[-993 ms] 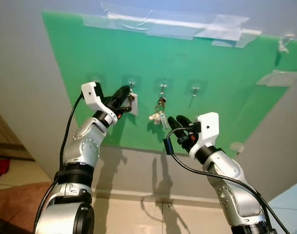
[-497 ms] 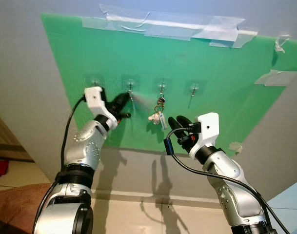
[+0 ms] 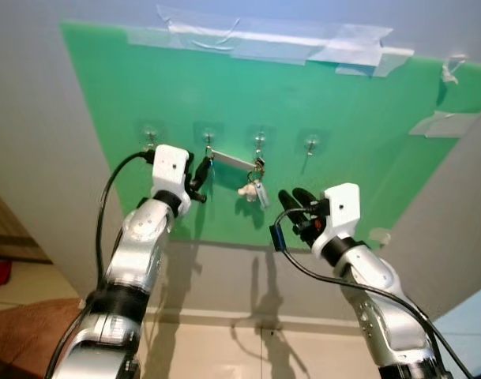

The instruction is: Hang keys on a hook

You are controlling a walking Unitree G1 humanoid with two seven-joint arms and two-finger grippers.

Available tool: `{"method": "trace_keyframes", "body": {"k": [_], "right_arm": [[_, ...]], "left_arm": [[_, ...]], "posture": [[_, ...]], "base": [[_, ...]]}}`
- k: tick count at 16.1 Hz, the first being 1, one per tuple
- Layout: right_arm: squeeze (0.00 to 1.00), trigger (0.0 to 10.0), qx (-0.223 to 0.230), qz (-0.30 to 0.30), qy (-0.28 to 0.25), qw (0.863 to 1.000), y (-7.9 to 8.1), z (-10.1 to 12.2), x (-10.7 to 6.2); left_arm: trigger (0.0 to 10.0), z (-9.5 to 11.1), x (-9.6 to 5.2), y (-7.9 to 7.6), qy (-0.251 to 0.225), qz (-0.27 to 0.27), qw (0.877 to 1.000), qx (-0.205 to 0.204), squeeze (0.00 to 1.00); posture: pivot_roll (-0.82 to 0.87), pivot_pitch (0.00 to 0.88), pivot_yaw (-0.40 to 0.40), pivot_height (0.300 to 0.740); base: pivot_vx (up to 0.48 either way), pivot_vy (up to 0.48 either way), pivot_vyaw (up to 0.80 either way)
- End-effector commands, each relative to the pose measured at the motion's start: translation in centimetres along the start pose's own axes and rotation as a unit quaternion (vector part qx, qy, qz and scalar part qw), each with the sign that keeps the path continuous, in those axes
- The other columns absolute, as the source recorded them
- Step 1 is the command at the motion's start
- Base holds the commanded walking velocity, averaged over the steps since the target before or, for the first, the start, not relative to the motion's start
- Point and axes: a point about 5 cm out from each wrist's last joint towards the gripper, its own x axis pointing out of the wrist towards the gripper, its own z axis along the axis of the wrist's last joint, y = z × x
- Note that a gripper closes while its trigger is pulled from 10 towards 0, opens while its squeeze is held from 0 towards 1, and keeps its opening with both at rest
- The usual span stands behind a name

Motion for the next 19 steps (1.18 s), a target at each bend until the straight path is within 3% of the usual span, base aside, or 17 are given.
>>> {"method": "trace_keyframes", "body": {"k": [1,5,8,11,19], "right_arm": [[0.0,10.0,-0.005,-0.012,0.002,1.0,-0.7,-0.1,0.1],[0.0,10.0,-0.008,-0.006,0.011,1.0,-0.6,-0.8,0.6],[0.0,10.0,-0.013,-0.005,0.011,1.0,-1.1,-0.9,1.0],[0.0,10.0,-0.016,-0.031,0.004,0.999,-1.9,-0.9,0.8],[0.0,10.0,-0.016,-0.031,0.004,0.999,-1.9,-0.9,0.8]], "left_arm": [[10.0,0.2,-0.4,-0.4,-0.003,-0.002,1.0,0.019,1.0],[10.0,-0.5,-2.3,-0.4,0.012,0.02,0.999,0.044,1.0],[10.0,-1.6,-4.7,-1.0,0.03,0.034,0.997,0.061,1.0],[10.0,-0.6,-6.0,-2.3,-0.005,0.047,0.998,0.045,1.0],[10.0,-0.6,-6.0,-2.3,-0.005,0.047,0.998,0.045,1.0]], "posture": [[-0.07,0.0,-0.033,0.74],[-0.04,0.0,-0.05,0.74],[-0.02,0.0,-0.062,0.74],[-0.02,0.0,-0.066,0.74],[-0.02,0.0,-0.066,0.74]], "base": [[0.0,0.0,0.0],[0.0,0.0,0.0],[0.0,0.0,0.0],[0.0,0.0,0.0],[0.0,0.0,0.0]]}}
